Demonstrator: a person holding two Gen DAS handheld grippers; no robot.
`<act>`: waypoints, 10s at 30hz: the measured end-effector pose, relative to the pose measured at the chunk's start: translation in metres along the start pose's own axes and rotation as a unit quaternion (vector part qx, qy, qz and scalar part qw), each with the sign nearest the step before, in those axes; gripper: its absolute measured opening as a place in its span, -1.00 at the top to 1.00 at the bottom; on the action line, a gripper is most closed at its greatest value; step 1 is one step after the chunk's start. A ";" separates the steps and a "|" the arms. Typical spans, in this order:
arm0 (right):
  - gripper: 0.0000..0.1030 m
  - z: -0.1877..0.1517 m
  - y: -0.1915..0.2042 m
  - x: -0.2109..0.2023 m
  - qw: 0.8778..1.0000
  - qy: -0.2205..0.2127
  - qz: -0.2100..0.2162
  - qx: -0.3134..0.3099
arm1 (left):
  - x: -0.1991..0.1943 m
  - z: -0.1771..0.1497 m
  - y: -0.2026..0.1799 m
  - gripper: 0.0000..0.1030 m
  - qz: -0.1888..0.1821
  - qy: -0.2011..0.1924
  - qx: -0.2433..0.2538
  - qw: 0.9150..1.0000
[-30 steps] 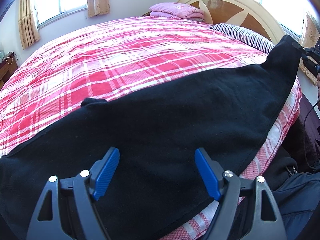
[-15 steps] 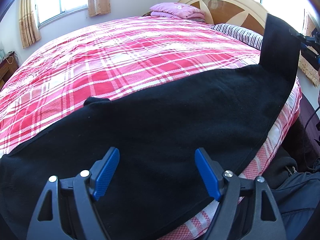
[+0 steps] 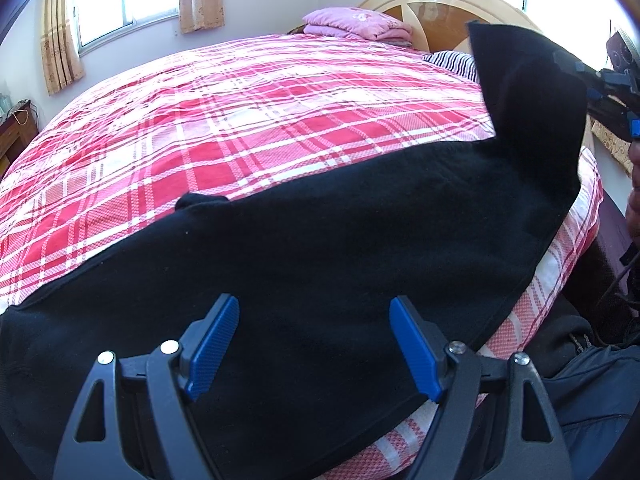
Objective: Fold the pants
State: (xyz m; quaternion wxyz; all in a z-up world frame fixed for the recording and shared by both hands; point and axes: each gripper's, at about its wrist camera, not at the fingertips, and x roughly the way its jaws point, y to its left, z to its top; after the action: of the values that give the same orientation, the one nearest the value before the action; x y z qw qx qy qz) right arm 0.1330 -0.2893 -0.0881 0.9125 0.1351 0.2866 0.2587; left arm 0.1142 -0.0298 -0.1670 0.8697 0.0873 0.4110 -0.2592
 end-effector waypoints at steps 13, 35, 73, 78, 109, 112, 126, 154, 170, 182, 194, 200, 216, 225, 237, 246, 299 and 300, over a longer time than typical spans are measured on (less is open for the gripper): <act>0.70 -0.038 0.033 0.084 0.992 0.107 0.036 -0.051 | -0.005 0.002 0.008 -0.56 -0.013 -0.009 -0.027 1.000; 0.16 -0.049 -0.023 0.042 0.988 0.151 -0.014 -0.039 | 0.016 0.028 -0.020 -0.56 -0.139 -0.006 -0.077 0.987; 0.15 -0.057 -0.071 0.017 0.985 0.172 -0.008 -0.006 | 0.017 0.022 -0.002 0.40 -0.138 0.030 -0.142 0.980; 0.15 -0.077 -0.072 0.013 0.968 0.245 -0.005 -0.050 | 0.009 0.025 -0.012 -0.35 -0.069 0.009 -0.102 0.992; 0.15 -0.014 -0.068 0.040 0.993 0.089 -0.073 -0.032 | 0.019 0.030 -0.008 -0.51 0.051 0.004 -0.048 0.998; 0.14 -0.019 -0.029 0.049 0.989 0.101 -0.056 -0.090 | 0.015 0.029 -0.005 -0.51 0.044 0.005 -0.052 0.998; 0.14 -0.093 0.075 0.129 0.948 0.253 0.119 -0.153 | -0.039 -0.001 0.065 -0.51 0.120 -0.012 -0.093 0.988; 0.14 -0.079 0.052 0.109 0.977 0.189 0.045 -0.092 | -0.088 -0.081 0.209 -0.46 0.184 -0.033 -0.244 0.952; 0.14 -0.064 0.001 0.107 0.989 0.147 0.014 0.032 | -0.101 -0.088 0.220 0.61 0.082 -0.059 -0.301 0.948; 0.14 -0.049 -0.010 0.077 0.992 0.115 -0.044 0.016 | -0.148 -0.050 0.190 0.64 -0.023 -0.146 -0.296 0.944; 0.14 -0.046 -0.041 0.040 0.990 0.099 -0.079 0.053 | -0.164 0.003 0.119 0.64 -0.053 -0.173 -0.206 0.962; 0.14 -0.053 -0.046 0.030 0.990 0.101 -0.085 0.052 | -0.157 0.029 0.086 0.64 -0.072 -0.167 -0.163 0.970; 0.14 -0.052 -0.072 0.004 0.989 0.077 -0.109 0.068 | -0.118 0.087 0.001 0.64 -0.131 -0.129 -0.094 0.978; 0.14 -0.053 -0.113 -0.008 0.981 0.037 -0.137 0.133 | -0.084 0.121 -0.053 0.64 -0.135 -0.084 -0.043 0.986; 0.14 -0.061 -0.130 -0.020 0.973 -0.012 -0.149 0.173 | 0.007 0.112 -0.120 0.64 -0.135 0.007 -0.009 0.991; 0.14 -0.066 -0.126 -0.022 0.975 -0.016 -0.153 0.161 | 0.034 0.112 -0.154 0.59 -0.105 0.036 0.046 0.993; 0.47 -0.034 -0.083 -0.018 0.985 0.072 -0.146 0.054 | 0.013 0.018 -0.010 -0.99 0.124 -0.048 -0.074 0.988; 0.44 -0.029 -0.076 -0.023 0.988 0.055 -0.133 0.048 | 0.013 0.018 -0.010 -1.00 0.124 -0.048 -0.075 0.988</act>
State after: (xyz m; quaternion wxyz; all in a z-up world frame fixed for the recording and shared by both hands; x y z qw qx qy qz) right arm 0.1300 -0.3617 -0.1308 0.9140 0.1248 0.3641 0.1282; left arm 0.1279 -0.0493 -0.1649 0.9180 0.0595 0.3726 -0.1219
